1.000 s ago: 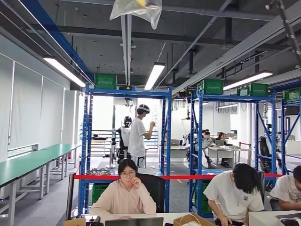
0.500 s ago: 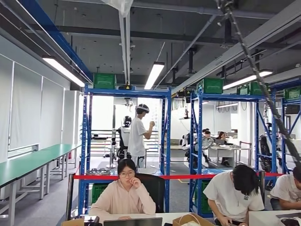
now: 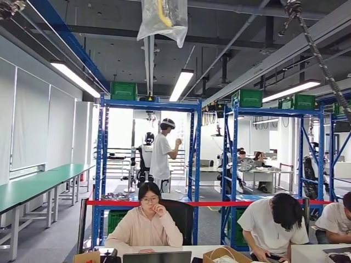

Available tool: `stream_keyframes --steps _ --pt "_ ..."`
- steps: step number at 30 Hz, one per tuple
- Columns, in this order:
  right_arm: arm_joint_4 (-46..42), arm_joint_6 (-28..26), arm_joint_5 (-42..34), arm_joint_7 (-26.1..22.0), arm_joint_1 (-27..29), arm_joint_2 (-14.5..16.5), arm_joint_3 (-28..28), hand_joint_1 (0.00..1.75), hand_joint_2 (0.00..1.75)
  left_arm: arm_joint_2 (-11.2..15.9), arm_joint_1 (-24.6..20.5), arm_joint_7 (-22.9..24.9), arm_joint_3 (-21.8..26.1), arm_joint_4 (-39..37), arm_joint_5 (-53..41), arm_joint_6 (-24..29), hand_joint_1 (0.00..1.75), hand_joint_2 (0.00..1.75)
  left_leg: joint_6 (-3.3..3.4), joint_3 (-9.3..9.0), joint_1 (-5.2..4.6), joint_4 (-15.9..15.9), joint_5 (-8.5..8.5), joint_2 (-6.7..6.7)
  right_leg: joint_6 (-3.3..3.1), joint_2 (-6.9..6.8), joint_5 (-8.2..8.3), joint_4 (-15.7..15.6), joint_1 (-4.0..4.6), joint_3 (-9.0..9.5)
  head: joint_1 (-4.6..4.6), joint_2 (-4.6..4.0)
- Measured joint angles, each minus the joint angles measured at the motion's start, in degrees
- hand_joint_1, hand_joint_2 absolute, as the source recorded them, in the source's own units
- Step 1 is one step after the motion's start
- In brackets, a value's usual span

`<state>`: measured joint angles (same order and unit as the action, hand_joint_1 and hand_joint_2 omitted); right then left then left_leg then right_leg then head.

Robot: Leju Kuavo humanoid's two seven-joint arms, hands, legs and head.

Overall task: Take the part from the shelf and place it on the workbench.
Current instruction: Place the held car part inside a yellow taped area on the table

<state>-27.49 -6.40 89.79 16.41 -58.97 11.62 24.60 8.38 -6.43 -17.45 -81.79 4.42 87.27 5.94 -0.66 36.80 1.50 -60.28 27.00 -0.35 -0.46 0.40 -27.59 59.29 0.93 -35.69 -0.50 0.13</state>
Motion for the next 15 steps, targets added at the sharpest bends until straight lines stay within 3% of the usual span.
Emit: stream_keyframes --steps 2,5,6,7,8,11,13,15 --pt "-0.08 -0.02 0.19 0.68 0.60 -0.25 -0.46 1.75 1.75 -0.02 -0.01 -0.49 0.00 0.00 -0.01 0.21 0.00 1.75 0.58 -0.12 0.07 0.10 -0.02 0.02 0.55 -0.08 -1.32 1.77 -0.16 -0.69 -0.01 0.00" --pt "-0.19 0.02 0.37 1.79 1.69 -0.42 -0.58 1.75 1.75 -0.03 -0.31 -1.63 -0.05 0.00 -0.04 0.66 0.00 1.75 1.15 -0.27 0.11 0.15 0.09 0.05 1.27 -0.15 -5.82 11.55 -0.54 -5.29 -0.01 0.00" --pt "-0.19 0.05 0.40 2.05 2.24 -0.46 -0.53 1.75 1.75 -0.03 -0.35 -1.88 -0.09 0.00 -0.05 0.76 0.00 1.75 1.21 -0.34 0.11 0.15 0.15 0.04 1.35 -0.15 -6.66 14.62 -0.64 -6.93 -0.01 0.00" --pt "-0.19 0.08 0.40 2.30 2.78 -0.49 -0.48 1.75 1.75 -0.03 -0.35 -2.08 -0.13 0.00 -0.05 0.85 0.00 1.75 1.27 -0.44 0.10 0.14 0.23 0.02 1.36 -0.15 -6.48 15.88 -0.69 -7.77 -0.01 0.00" --pt "-0.19 0.09 0.41 2.53 3.21 -0.51 -0.42 1.75 1.75 -0.03 -0.34 -2.26 -0.16 0.00 -0.07 0.92 0.00 1.75 1.27 -0.58 0.10 0.14 0.31 -0.01 1.28 -0.15 -5.22 14.89 -0.70 -7.57 -0.01 0.00" --pt "-0.17 -0.08 0.46 3.09 3.63 -0.61 -0.16 1.75 1.75 -0.08 -0.45 -2.90 -0.32 0.00 -0.11 1.06 0.00 1.75 1.02 -1.06 0.06 0.19 0.66 -0.14 0.75 -0.11 0.48 4.33 -0.51 -3.05 -0.01 0.00" --pt "-0.08 -0.34 0.48 3.40 3.82 -0.76 0.23 1.75 1.75 -0.16 -0.51 -3.17 -0.49 0.00 -0.11 1.25 0.00 1.75 0.65 -1.04 0.04 0.28 0.75 -0.19 0.37 -0.05 1.32 0.73 -0.18 -1.44 0.01 0.01" --pt "-0.02 -0.60 0.48 3.74 4.20 -0.90 0.60 1.75 1.75 -0.23 -0.43 -3.22 -0.74 0.00 -0.11 1.45 0.00 1.75 0.10 -1.02 0.09 0.46 0.80 -0.20 -0.11 -0.04 1.12 0.12 -0.09 -1.17 0.01 0.01"
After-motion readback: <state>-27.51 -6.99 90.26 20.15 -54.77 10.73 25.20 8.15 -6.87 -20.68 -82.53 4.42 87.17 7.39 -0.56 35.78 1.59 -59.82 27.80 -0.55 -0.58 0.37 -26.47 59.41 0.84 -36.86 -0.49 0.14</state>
